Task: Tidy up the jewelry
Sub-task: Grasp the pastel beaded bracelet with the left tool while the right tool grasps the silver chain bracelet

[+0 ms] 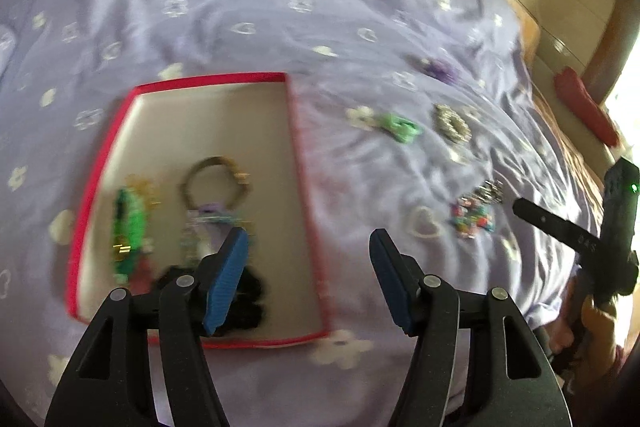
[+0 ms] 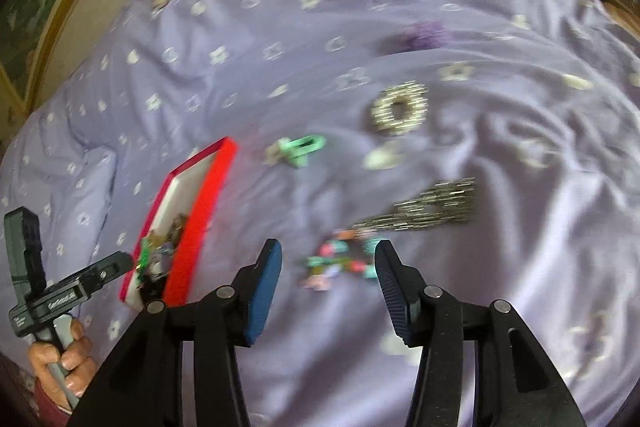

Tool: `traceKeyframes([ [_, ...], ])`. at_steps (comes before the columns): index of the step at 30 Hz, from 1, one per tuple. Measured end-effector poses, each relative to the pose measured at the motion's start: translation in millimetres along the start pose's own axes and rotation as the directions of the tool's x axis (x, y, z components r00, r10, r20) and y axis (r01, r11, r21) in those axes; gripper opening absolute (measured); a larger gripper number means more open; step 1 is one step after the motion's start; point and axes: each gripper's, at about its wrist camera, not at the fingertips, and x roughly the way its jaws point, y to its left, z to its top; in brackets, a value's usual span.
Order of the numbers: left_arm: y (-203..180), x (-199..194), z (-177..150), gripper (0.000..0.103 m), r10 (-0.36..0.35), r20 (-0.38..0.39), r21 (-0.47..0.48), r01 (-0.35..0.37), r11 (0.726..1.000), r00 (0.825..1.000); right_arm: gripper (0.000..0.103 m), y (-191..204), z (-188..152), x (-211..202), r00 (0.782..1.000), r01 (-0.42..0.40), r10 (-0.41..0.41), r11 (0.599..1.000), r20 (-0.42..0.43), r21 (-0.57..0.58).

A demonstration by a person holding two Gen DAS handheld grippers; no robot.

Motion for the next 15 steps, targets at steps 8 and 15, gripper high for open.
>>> traceKeyframes([
  [8, -75, 34, 4, 0.069, -0.086, -0.064, 0.122, 0.094, 0.988, 0.994, 0.052, -39, 16, 7, 0.998, 0.057, -0.058, 0.998, -0.029, -0.011],
  [15, -120, 69, 5, 0.072, -0.13, -0.12, 0.207, 0.152, 0.966, 0.984, 0.053, -50, 23, 26, 0.997, 0.045, -0.048, 0.998, -0.063, -0.037],
])
